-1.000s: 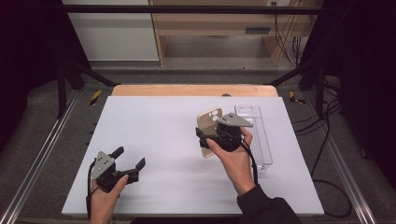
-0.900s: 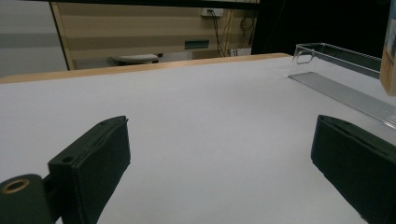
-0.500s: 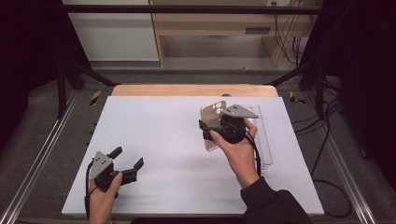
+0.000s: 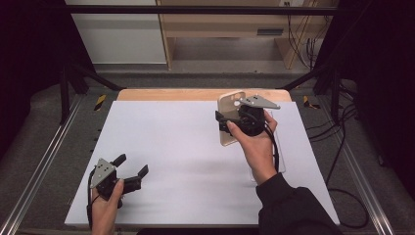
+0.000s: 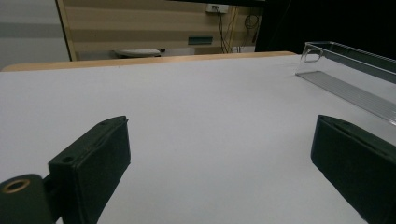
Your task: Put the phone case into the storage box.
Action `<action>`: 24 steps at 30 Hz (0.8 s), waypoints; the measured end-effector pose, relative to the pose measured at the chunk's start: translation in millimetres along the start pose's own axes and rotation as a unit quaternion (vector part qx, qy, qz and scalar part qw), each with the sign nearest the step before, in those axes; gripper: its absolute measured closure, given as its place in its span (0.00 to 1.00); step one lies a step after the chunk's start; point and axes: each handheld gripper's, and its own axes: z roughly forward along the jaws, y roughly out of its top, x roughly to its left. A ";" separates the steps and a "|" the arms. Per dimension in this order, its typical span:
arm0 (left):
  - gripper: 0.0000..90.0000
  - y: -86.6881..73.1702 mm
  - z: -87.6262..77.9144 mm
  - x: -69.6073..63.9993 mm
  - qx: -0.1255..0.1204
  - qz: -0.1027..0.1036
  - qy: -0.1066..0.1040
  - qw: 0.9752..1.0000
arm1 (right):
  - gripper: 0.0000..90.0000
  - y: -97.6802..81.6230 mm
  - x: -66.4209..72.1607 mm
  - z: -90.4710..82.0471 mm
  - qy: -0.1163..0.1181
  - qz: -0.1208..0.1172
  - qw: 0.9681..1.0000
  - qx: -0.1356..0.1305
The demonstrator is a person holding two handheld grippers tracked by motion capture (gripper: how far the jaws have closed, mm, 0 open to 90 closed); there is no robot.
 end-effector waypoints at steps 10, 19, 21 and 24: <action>0.05 0.5 -0.9 3.5 -0.002 0.007 -0.005 1.000 | 0.14 13.1 -16.5 -4.0 -0.017 0.011 1.000 -0.017; 0.05 1.7 -2.1 5.4 -0.004 0.019 -0.013 1.000 | 0.13 23.8 -37.0 -10.1 -0.040 0.026 0.998 -0.052; 0.05 2.3 -2.4 5.5 -0.007 0.022 -0.018 1.000 | 0.13 24.8 -39.1 -11.0 -0.042 0.025 0.997 -0.057; 0.04 2.6 -2.2 5.8 -0.007 0.025 -0.021 0.999 | 0.13 26.2 -45.5 -12.4 -0.052 0.026 0.996 -0.064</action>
